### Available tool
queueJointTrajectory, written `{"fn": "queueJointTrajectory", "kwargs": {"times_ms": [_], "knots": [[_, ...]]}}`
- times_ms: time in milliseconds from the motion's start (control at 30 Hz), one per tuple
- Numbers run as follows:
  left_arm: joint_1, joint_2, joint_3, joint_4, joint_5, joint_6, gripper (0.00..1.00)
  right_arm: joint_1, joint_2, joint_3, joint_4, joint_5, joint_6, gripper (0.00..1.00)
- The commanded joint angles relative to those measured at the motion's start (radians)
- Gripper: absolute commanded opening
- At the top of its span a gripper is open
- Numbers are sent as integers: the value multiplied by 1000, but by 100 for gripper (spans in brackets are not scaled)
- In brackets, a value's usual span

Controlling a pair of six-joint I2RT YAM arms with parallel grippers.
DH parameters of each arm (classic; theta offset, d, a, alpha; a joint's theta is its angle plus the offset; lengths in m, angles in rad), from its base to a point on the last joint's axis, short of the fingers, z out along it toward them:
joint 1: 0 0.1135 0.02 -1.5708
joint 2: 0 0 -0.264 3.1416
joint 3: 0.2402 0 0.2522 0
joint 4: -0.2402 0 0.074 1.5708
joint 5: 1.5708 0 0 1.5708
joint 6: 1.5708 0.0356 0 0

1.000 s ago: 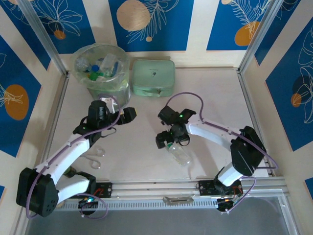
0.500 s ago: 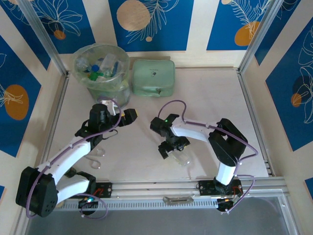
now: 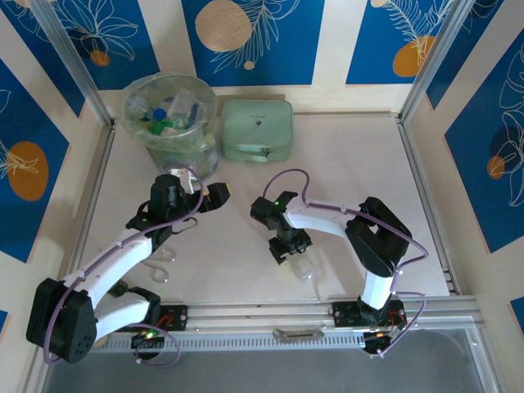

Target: Put the plastic bottles in the bin

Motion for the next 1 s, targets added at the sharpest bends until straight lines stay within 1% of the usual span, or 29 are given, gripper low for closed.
{"fn": "queueJointTrajectory", "kwargs": {"times_ms": [0,100,167,300,467,567,633,733,800,967], "knots": [[-14,-11,-2,3,-13,-1,100,-3,2,9,10,-42,1,62],[-17,-9,1,6,-7,-1,100,-15,-17,11,22,-67,4,58],[-21,-8,3,7,-5,-1,99,-36,-44,15,38,-103,10,56],[-38,-4,22,-12,-18,8,100,-107,-127,17,96,-199,38,55],[-91,20,64,-51,-58,39,100,-251,-248,-8,247,-367,138,53],[-134,44,83,-53,-75,56,100,-336,-312,-32,353,-437,231,53],[-163,61,88,-34,-81,62,100,-383,-352,-55,429,-461,284,53],[-210,96,95,8,-61,69,100,-443,-394,-78,538,-485,352,52],[-241,126,110,32,-26,83,100,-478,-406,-83,595,-503,389,51],[-311,193,146,74,43,115,100,-507,-394,-54,630,-522,404,50]]}}
